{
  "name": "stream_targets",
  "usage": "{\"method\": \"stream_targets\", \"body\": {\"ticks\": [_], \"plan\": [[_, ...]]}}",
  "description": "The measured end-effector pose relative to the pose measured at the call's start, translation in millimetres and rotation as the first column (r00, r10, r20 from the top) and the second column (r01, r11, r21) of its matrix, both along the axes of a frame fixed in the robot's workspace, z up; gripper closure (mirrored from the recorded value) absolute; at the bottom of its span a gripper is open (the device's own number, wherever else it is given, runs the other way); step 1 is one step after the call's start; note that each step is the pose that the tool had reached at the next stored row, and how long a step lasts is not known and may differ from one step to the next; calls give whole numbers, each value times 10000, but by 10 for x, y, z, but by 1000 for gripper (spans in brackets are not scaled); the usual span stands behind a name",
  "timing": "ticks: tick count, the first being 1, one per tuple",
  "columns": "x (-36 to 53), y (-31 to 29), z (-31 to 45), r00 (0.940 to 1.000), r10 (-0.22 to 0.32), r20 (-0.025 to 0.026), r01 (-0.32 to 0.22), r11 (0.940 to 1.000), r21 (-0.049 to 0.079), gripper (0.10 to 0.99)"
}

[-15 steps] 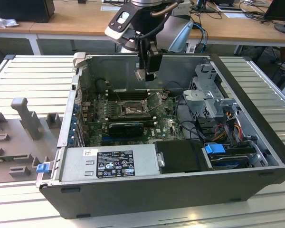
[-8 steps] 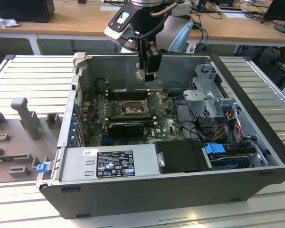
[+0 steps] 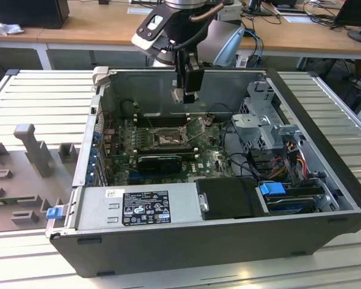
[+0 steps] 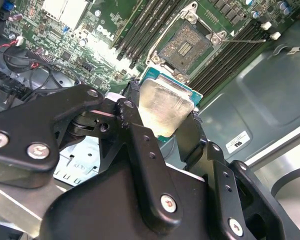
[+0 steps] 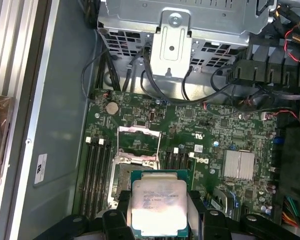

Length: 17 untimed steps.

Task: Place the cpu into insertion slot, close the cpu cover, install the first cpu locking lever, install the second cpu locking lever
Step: 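Place the cpu into insertion slot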

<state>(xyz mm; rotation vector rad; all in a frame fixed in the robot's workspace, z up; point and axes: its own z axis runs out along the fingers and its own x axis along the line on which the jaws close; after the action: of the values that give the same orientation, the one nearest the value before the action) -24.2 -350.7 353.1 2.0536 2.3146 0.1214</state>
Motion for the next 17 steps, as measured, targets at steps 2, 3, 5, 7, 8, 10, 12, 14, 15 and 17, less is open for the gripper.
{"method": "stream_targets", "body": {"ticks": [2, 3, 5, 7, 8, 10, 12, 14, 15, 17], "plan": [[0, 0, -2, 10000, -54, 0, 54, 10000, 0, 553], [0, 0, -2, 10000, -75, 0, 75, 10000, 0, 553], [0, 0, -4, 9999, -131, 0, 131, 9999, 0, 553], [0, 0, -6, 9998, -202, 0, 202, 9998, 0, 553], [0, 0, -6, 9997, -224, 0, 224, 9997, 0, 553], [0, 0, -8, 9996, -273, -1, 273, 9996, -1, 553], [0, 0, -9, 9995, -311, 0, 311, 9995, 0, 553], [0, 0, -10, 9994, -353, 0, 353, 9994, 0, 553], [0, 0, -10, 9993, -368, 0, 368, 9993, 0, 553], [0, 0, -11, 9991, -420, 0, 420, 9991, 1, 553]]}}
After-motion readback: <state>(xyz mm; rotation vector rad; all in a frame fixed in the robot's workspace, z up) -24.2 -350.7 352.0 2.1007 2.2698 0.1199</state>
